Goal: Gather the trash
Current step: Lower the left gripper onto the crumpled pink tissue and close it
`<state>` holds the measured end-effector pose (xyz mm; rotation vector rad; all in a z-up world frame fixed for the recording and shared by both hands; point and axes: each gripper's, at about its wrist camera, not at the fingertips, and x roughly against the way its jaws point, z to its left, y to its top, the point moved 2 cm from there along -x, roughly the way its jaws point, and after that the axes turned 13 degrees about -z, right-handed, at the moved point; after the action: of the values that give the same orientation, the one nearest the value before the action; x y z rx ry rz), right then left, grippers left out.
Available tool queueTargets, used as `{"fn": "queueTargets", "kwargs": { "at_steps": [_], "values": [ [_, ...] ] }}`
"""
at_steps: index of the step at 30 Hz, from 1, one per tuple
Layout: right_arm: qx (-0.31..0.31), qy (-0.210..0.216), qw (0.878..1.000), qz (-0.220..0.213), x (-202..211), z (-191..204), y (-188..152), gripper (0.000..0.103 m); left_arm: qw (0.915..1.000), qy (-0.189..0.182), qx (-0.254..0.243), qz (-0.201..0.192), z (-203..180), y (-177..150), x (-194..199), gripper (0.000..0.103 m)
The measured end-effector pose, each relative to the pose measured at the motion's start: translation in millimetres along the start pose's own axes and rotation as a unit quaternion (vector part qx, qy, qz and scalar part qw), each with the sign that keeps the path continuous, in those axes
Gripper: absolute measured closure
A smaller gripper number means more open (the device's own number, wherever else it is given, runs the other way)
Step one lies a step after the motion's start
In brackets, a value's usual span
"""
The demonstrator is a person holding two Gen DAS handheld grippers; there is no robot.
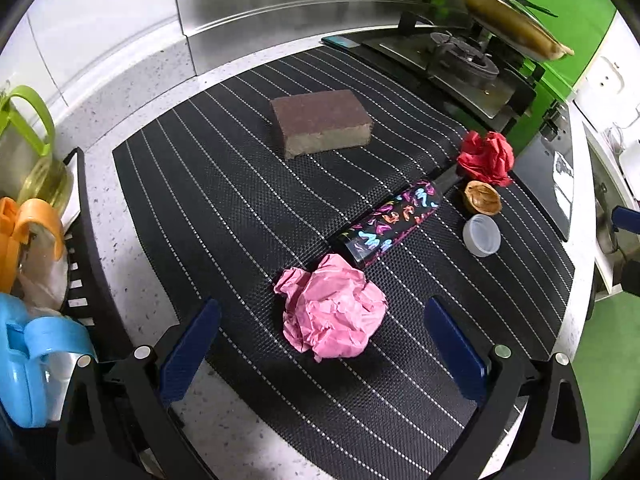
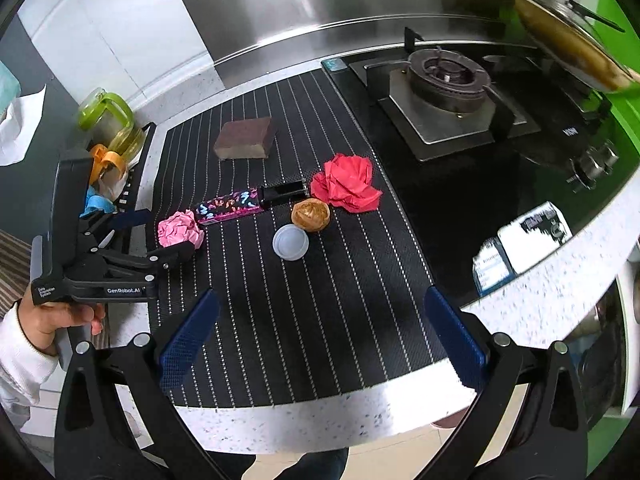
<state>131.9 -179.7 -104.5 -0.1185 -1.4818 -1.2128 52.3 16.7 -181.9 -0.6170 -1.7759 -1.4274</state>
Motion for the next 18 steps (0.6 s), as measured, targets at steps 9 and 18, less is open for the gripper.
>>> {"fn": "queueTargets", "kwargs": {
  "at_steps": [9,18],
  "values": [
    [0.004,0.009,1.0,0.01,-18,-4,10,0.003,0.9999,-0.005,0.001,0.014,1,3,-6,0.061],
    [0.015,0.006,1.0,0.018,-38,-5,25,0.003,0.9999,-0.005,0.011,-0.009,4,15,19,0.062]
  ]
}}
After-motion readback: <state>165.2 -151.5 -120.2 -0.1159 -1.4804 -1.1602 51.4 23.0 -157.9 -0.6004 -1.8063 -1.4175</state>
